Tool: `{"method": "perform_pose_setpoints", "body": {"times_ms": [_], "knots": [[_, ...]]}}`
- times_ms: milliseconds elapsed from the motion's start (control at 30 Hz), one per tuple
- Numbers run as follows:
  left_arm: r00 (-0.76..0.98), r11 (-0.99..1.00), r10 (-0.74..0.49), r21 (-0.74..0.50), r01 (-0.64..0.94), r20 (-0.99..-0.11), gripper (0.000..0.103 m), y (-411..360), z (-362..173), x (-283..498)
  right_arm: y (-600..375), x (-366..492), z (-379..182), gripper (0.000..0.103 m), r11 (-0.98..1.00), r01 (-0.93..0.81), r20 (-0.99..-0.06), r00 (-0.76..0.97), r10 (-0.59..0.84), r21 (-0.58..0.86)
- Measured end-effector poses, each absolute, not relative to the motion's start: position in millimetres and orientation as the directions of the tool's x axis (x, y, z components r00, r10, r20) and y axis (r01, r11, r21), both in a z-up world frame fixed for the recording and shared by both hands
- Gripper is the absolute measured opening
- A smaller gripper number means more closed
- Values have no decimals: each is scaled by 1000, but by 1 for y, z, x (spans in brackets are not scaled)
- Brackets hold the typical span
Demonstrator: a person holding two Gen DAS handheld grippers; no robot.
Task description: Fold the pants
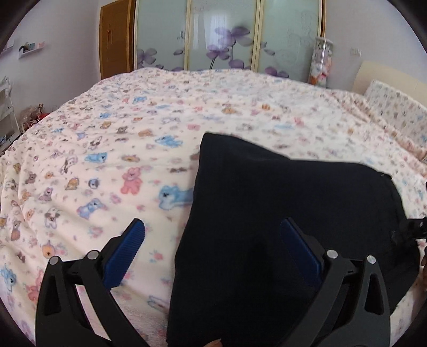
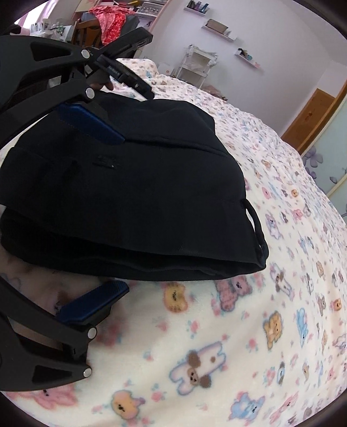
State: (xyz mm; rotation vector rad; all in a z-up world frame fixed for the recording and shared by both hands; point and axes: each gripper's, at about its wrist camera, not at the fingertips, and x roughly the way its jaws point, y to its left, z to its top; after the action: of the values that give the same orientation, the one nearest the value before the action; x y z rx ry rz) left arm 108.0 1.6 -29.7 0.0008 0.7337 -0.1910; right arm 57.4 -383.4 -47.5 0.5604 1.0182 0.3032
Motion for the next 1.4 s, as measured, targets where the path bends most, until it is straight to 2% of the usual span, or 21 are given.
{"method": "perform_pose_setpoints", "body": {"times_ms": [133, 200, 233, 300, 667, 1033, 1067, 1100, 1167, 1333, 1400], "knots": [[684, 974, -218, -110, 199, -696, 101, 3, -35, 114, -388, 55, -50, 102, 808, 17, -700, 512, 499, 588], [634, 947, -320, -216, 238, -704, 101, 8, -40, 120, -392, 55, -51, 102, 790, 22, -682, 522, 513, 612], [590, 913, -408, -309, 267, -697, 101, 12, -44, 124, -395, 54, -52, 102, 775, 28, -667, 528, 525, 632], [584, 901, -432, -346, 260, -687, 101, 16, -45, 126, -399, 55, -52, 102, 756, 34, -651, 535, 538, 653], [606, 946, -316, -190, 264, -730, 101, -1, -46, 122, -395, 54, -50, 102, 771, 27, -652, 553, 519, 636], [607, 947, -309, -182, 264, -732, 101, -2, -47, 121, -386, 56, -49, 102, 794, 4, -659, 561, 502, 608], [607, 947, -310, -181, 265, -731, 101, -2, -47, 121, -386, 56, -49, 95, 794, -1, -655, 565, 503, 608], [606, 945, -315, -185, 268, -731, 101, -2, -47, 121, -387, 56, -48, 83, 790, 6, -651, 571, 500, 613], [597, 935, -347, -213, 285, -723, 101, -2, -47, 121, -392, 55, -50, 76, 767, 12, -629, 580, 518, 642], [548, 845, -535, -408, 346, -643, 101, 7, -42, 119, -407, 51, -49, 72, 646, 0, -518, 598, 611, 763], [525, 787, -614, -513, 344, -590, 101, 19, -42, 122, -412, 54, -54, 72, 616, 27, -508, 593, 624, 788]]}}
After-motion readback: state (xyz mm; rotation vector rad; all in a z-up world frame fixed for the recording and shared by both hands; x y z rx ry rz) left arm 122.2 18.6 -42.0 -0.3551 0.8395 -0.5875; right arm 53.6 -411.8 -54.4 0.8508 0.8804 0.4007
